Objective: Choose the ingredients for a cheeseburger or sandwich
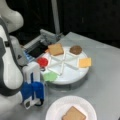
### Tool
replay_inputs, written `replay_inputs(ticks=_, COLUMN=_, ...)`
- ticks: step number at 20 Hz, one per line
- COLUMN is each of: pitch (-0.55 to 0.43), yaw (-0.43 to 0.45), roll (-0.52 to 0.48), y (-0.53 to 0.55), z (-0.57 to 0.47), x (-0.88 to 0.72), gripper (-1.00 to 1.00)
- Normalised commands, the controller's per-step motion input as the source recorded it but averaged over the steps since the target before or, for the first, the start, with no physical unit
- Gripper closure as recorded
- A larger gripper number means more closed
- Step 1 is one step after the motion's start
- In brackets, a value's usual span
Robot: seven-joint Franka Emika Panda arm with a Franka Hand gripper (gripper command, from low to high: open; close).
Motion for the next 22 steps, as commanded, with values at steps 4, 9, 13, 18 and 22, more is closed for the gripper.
replay_inputs(ticks=4, pitch=-0.065, yaw=-0.054, roll=0.215, y=0.05, z=-0.02, x=0.08, gripper=-1.0)
replay_inputs(ticks=9, pitch=-0.06, yaw=-0.075, roll=0.199, y=0.07, z=0.0, x=0.08, gripper=-1.0)
replay_inputs(ticks=13, pitch=-0.054, yaw=-0.09, roll=0.175, y=0.06, z=0.01, x=0.07, gripper=-1.0)
replay_inputs(ticks=18, pitch=-0.047, yaw=-0.105, roll=0.164, y=0.06, z=0.03, x=0.06, gripper=-1.0)
replay_inputs(ticks=22, pitch=-0.032, yaw=-0.114, roll=0.147, y=0.07, z=0.04, x=0.06, gripper=1.0)
